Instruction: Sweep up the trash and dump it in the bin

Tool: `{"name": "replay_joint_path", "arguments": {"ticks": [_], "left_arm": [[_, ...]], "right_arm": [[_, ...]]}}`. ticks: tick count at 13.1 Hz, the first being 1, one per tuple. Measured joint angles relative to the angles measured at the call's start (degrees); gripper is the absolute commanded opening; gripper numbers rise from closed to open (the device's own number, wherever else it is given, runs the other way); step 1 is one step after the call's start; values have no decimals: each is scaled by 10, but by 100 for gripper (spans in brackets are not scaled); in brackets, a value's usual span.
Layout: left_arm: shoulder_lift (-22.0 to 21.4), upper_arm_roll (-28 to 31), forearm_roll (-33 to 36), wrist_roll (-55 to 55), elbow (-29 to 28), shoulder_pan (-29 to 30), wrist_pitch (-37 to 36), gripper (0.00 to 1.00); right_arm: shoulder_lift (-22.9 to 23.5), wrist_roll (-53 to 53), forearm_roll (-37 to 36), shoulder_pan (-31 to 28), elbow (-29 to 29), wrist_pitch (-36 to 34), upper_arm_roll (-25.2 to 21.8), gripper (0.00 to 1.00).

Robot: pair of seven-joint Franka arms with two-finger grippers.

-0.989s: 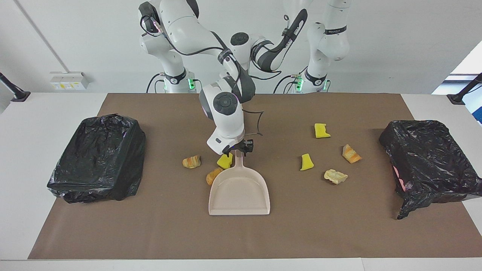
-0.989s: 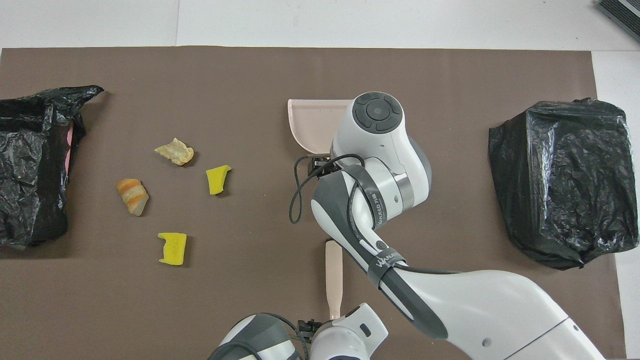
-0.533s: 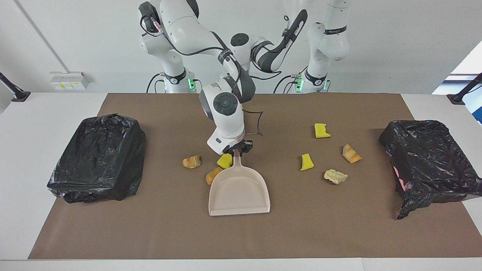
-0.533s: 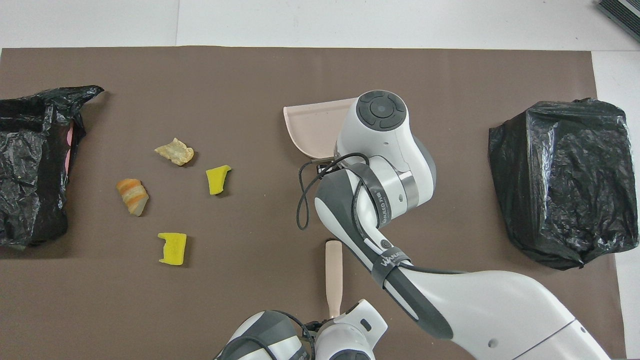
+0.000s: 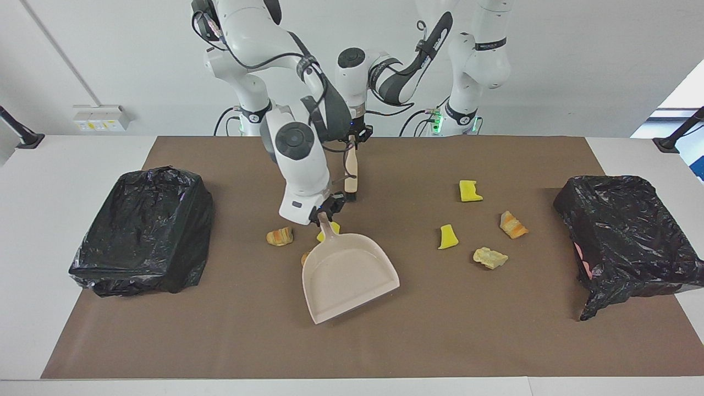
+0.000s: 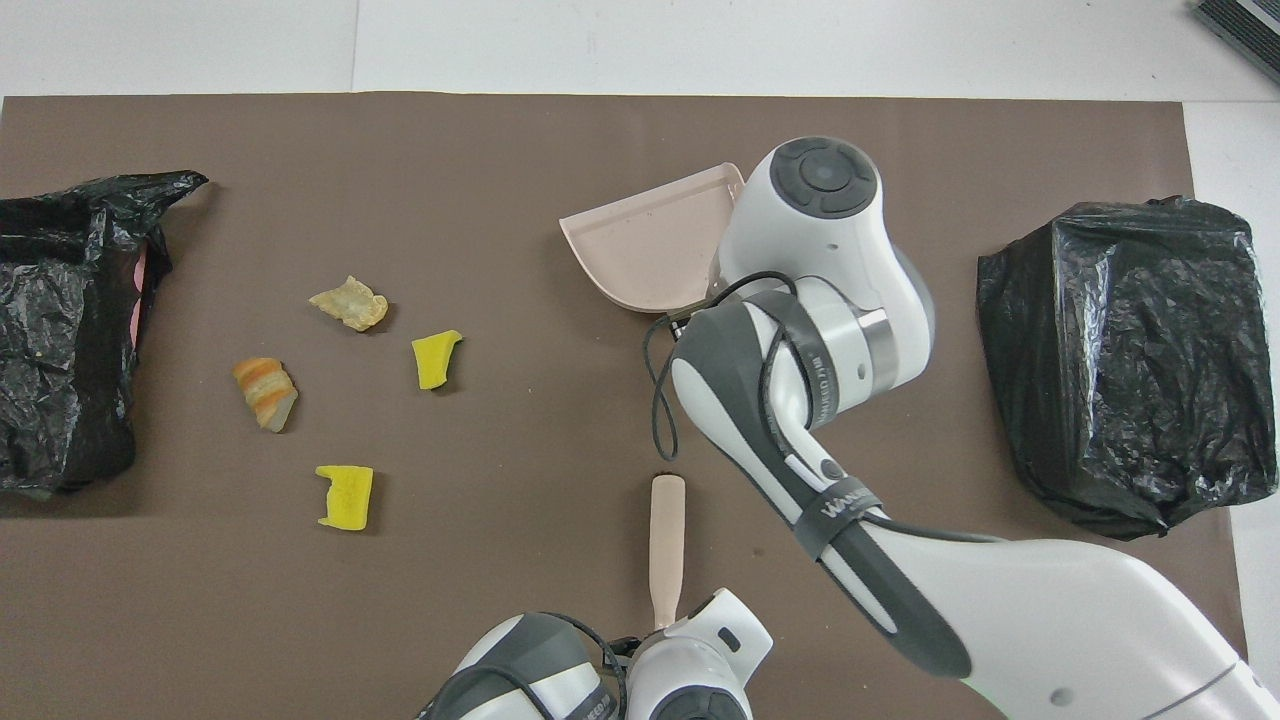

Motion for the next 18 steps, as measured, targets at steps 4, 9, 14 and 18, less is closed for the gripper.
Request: {"name": "replay_joint_path", "arguments": {"ticks": [4, 9, 14, 18], "left_arm": [[-14, 2, 47, 7, 11, 96, -45, 0], [-21, 4, 69, 123, 33, 261, -49, 0], [-36, 5, 78, 208, 34, 417, -59, 0], [-29, 4, 84, 252, 12, 511, -56, 0]], "right_arm": [[-17, -207, -29, -31, -10, -23, -1, 0], [5, -266, -93, 42, -41, 25, 7, 0], [28, -295, -94, 80, -79, 72, 8, 0], [31, -320, -94, 99, -95, 84, 8, 0]]}}
